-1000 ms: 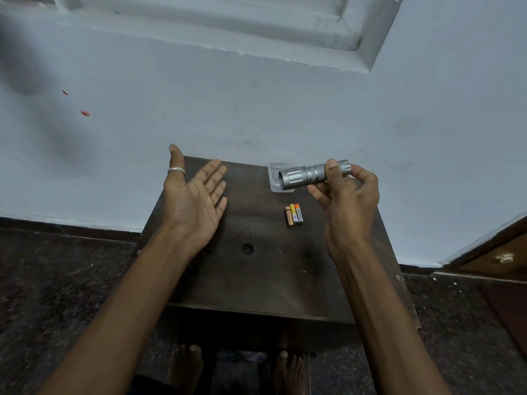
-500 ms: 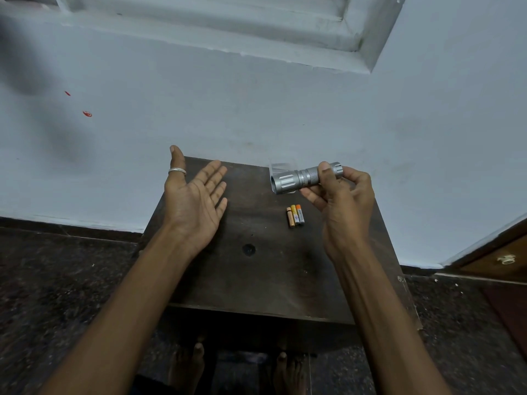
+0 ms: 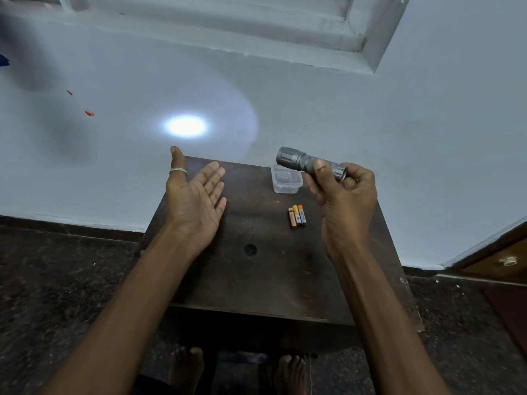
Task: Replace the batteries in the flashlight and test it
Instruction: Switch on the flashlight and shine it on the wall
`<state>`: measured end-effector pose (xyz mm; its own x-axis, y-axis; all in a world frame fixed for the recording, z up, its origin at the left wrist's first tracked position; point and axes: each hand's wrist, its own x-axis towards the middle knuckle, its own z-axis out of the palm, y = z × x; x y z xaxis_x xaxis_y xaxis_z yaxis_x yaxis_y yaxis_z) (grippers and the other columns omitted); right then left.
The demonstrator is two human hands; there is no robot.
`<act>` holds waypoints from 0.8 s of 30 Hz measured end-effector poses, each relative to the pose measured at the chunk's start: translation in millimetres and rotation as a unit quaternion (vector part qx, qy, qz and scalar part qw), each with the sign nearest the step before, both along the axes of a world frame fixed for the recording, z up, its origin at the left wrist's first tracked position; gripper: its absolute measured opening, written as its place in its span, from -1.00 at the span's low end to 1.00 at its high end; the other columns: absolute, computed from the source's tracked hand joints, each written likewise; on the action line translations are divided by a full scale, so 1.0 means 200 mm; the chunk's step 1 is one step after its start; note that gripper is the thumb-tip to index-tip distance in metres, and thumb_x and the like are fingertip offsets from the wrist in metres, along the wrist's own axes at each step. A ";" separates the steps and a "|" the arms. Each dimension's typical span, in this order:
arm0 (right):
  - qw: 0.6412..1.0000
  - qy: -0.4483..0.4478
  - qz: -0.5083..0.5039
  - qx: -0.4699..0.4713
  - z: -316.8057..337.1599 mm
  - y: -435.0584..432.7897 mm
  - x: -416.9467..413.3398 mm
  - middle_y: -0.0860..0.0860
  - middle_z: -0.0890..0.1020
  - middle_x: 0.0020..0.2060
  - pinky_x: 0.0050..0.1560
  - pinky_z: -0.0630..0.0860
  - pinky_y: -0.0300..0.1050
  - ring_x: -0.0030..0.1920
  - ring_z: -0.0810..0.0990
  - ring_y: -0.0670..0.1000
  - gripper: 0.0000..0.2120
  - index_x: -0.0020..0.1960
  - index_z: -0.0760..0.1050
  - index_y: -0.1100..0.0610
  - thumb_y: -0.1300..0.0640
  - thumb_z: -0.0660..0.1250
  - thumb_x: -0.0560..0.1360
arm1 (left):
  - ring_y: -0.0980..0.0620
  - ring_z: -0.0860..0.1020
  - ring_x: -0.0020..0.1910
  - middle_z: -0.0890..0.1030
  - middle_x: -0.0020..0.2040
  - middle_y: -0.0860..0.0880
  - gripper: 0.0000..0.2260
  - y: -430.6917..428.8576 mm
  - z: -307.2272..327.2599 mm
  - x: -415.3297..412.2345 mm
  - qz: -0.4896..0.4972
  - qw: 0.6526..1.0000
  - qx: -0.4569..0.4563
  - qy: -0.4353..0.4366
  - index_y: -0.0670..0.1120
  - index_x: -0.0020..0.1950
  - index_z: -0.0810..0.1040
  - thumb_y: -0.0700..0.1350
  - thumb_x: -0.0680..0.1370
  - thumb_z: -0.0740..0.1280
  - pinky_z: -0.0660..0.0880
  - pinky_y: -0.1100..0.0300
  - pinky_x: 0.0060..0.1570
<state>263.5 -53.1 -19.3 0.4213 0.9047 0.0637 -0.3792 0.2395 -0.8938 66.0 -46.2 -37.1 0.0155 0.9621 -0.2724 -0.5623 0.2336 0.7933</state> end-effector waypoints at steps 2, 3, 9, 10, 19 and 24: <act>1.000 -0.014 -0.006 0.003 -0.01 0.00 0.00 0.25 0.60 0.00 0.05 0.67 0.05 -0.02 0.71 0.09 -0.70 0.04 0.39 0.19 0.34 0.49 0.47 | 0.01 0.23 0.54 0.38 0.51 0.01 -0.21 0.00 0.00 0.00 0.001 1.000 0.000 -0.002 -0.04 0.52 0.34 0.47 0.50 -0.01 0.05 -0.02 0.53; 1.000 -0.024 -0.013 0.005 -0.01 0.00 0.00 0.20 0.61 -0.06 0.05 0.67 0.06 -0.06 0.70 0.06 -0.69 0.03 0.39 0.19 0.34 0.50 0.46 | 0.01 0.23 0.54 0.37 0.52 0.00 -0.20 0.00 0.01 0.00 0.000 1.000 0.001 -0.003 -0.04 0.53 0.33 0.47 0.50 -0.01 0.05 -0.03 0.53; 0.993 -0.099 -0.055 0.010 -0.04 0.02 0.03 0.10 0.65 -0.07 0.02 0.65 -0.01 -0.08 0.67 0.00 -0.64 0.03 0.44 0.14 0.31 0.57 0.39 | 0.00 0.22 0.54 0.36 0.52 -0.01 -0.19 0.00 0.01 0.00 0.001 1.000 0.002 -0.007 -0.05 0.54 0.31 0.47 0.50 -0.01 0.05 -0.02 0.53; 0.993 -0.104 -0.057 0.011 -0.04 0.02 0.03 0.11 0.65 -0.06 0.04 0.65 0.02 -0.07 0.67 0.00 -0.63 0.02 0.44 0.14 0.31 0.57 0.38 | 0.00 0.22 0.54 0.36 0.52 -0.01 -0.20 0.00 0.01 -0.01 0.002 1.000 0.002 -0.008 -0.05 0.53 0.32 0.47 0.50 -0.01 0.05 -0.02 0.53; 0.988 -0.144 -0.056 0.004 -0.01 0.00 0.04 0.15 0.67 0.00 0.07 0.66 -0.04 -0.06 0.69 -0.07 -0.61 0.14 0.48 0.20 0.34 0.55 0.40 | 0.03 0.24 0.53 0.40 0.49 0.01 -0.18 0.00 0.01 -0.01 0.000 1.000 -0.004 -0.005 -0.05 0.52 0.34 0.49 0.48 0.01 0.08 0.01 0.52; 0.986 -0.165 -0.029 -0.002 0.02 -0.02 0.03 0.20 0.66 0.03 -0.12 0.58 -0.31 -0.21 0.69 -0.16 -0.52 0.27 0.45 0.18 0.35 0.52 0.42 | 0.03 0.25 0.53 0.41 0.49 0.00 -0.18 0.00 0.02 -0.01 0.001 1.000 -0.006 -0.008 -0.05 0.51 0.35 0.49 0.47 0.03 0.07 0.00 0.53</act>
